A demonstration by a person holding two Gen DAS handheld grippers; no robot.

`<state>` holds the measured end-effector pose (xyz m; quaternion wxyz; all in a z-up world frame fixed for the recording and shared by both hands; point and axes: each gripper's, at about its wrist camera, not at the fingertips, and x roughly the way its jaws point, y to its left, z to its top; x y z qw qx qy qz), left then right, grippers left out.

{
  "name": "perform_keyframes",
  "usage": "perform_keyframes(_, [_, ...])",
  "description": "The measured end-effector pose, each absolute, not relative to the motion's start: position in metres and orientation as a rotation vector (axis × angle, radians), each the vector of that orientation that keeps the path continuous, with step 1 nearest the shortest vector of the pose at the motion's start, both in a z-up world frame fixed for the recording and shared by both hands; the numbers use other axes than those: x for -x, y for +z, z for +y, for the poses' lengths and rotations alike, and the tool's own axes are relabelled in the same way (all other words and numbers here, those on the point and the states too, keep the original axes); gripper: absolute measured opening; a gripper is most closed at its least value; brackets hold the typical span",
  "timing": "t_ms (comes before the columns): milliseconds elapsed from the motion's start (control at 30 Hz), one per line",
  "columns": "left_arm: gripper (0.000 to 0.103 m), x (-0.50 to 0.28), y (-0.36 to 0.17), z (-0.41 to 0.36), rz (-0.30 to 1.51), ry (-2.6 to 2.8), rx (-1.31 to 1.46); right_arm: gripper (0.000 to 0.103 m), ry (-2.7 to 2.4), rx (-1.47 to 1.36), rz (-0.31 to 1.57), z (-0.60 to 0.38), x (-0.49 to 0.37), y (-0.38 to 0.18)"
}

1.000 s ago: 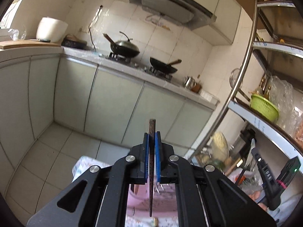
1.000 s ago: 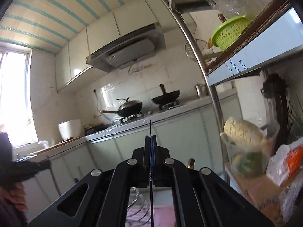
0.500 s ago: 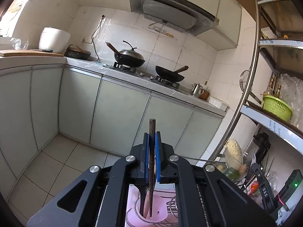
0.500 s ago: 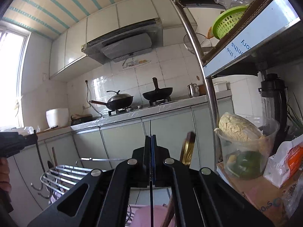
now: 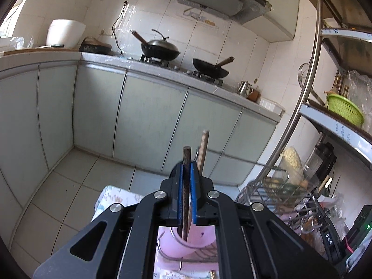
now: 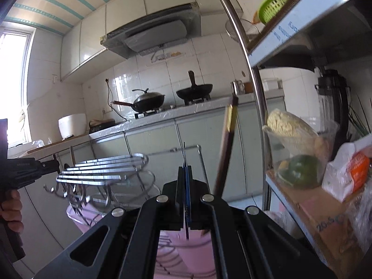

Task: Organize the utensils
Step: 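Lower the utensils into the pink cups and open both tools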

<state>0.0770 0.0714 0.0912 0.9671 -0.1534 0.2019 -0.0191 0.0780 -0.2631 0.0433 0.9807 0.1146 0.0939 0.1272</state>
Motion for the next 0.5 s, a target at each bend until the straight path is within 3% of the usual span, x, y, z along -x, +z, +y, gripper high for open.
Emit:
perform_keyframes(367, [0.007,-0.081,0.065,0.070,0.518,-0.039,0.334,0.006,0.271,-0.255,0.319,-0.267,-0.079,0.030])
perform_keyframes(500, [0.026,-0.078,0.064,0.076,0.527,-0.031,0.368,0.024,0.276,-0.267,0.339,-0.270,-0.078,0.031])
